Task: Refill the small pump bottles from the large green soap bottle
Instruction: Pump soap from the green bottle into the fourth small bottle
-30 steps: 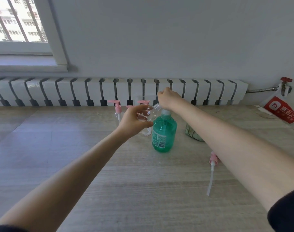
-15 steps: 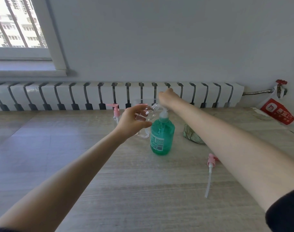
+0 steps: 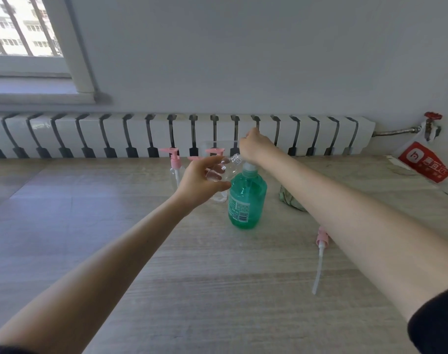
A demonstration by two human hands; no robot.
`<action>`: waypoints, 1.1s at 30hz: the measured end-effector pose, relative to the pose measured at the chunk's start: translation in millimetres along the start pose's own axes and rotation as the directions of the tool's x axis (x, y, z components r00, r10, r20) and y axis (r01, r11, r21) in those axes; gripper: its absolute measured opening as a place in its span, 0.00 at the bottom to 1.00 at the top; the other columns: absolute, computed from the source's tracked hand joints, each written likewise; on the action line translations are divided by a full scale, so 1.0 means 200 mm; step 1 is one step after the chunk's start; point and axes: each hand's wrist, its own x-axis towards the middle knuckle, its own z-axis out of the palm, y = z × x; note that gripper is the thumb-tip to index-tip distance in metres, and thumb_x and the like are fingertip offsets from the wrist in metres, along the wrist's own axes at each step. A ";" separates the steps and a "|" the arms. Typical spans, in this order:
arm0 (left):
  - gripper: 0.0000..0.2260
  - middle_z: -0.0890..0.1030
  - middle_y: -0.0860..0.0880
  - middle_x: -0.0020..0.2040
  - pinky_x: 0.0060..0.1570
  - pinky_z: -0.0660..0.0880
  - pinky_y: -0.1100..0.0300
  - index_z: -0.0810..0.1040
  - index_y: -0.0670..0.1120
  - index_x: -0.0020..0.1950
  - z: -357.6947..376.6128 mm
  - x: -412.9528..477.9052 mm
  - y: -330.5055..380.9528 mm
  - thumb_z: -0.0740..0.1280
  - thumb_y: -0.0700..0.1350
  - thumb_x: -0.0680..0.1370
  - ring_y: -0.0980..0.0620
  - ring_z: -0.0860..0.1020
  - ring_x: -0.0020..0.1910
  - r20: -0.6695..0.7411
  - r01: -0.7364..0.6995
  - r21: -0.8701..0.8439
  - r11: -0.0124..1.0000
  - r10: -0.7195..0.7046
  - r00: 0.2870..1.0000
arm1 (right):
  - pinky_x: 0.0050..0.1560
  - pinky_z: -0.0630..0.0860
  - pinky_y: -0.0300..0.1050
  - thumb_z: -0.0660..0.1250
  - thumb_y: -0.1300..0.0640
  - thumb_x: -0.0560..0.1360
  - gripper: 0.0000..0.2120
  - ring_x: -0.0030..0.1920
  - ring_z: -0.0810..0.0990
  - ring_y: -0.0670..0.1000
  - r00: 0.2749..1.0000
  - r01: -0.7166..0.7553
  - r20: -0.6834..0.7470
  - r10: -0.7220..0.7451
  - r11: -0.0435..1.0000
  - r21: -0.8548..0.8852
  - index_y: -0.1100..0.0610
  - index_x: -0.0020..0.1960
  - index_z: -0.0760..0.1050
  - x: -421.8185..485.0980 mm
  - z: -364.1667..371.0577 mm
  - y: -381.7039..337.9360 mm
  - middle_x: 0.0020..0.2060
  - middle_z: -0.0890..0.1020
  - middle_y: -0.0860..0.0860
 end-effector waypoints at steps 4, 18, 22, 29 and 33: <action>0.24 0.79 0.49 0.50 0.49 0.79 0.63 0.76 0.47 0.64 -0.01 0.00 0.01 0.74 0.36 0.69 0.51 0.79 0.48 0.004 -0.012 0.003 1.000 0.012 1.000 | 0.44 0.69 0.46 0.53 0.57 0.80 0.25 0.50 0.72 0.55 1.000 -0.011 0.010 0.011 1.000 0.000 0.60 0.75 0.52 0.00 0.00 0.00 0.64 0.69 0.61; 0.24 0.79 0.47 0.52 0.47 0.79 0.63 0.76 0.48 0.63 -0.01 0.00 0.04 0.74 0.35 0.69 0.49 0.79 0.49 -0.005 0.011 -0.017 1.000 -0.011 1.000 | 0.34 0.65 0.42 0.50 0.53 0.81 0.19 0.40 0.72 0.50 1.000 0.009 -0.015 -0.008 0.998 0.056 0.60 0.69 0.62 -0.03 -0.03 -0.03 0.44 0.73 0.56; 0.24 0.79 0.46 0.53 0.44 0.79 0.66 0.75 0.48 0.64 -0.02 0.00 0.06 0.74 0.35 0.70 0.50 0.79 0.48 -0.002 0.007 -0.035 0.999 -0.007 1.000 | 0.33 0.65 0.42 0.50 0.52 0.81 0.26 0.46 0.72 0.53 1.000 0.022 -0.023 -0.021 0.998 0.063 0.63 0.75 0.52 -0.03 -0.07 -0.05 0.57 0.73 0.60; 0.24 0.79 0.47 0.52 0.47 0.78 0.63 0.75 0.47 0.64 -0.01 0.00 0.07 0.74 0.34 0.70 0.50 0.79 0.49 -0.007 0.004 -0.018 1.000 -0.004 1.000 | 0.30 0.63 0.43 0.50 0.54 0.81 0.27 0.43 0.73 0.52 1.000 -0.003 0.014 0.002 0.998 0.058 0.64 0.76 0.47 -0.02 -0.06 -0.04 0.52 0.74 0.60; 0.26 0.79 0.47 0.52 0.46 0.79 0.63 0.74 0.46 0.66 0.00 0.00 0.05 0.74 0.35 0.70 0.50 0.79 0.49 -0.008 0.015 -0.023 1.000 -0.015 1.000 | 0.38 0.69 0.44 0.51 0.58 0.81 0.25 0.50 0.72 0.55 0.999 -0.002 0.036 0.001 1.000 0.026 0.66 0.75 0.52 -0.01 -0.04 -0.03 0.59 0.72 0.62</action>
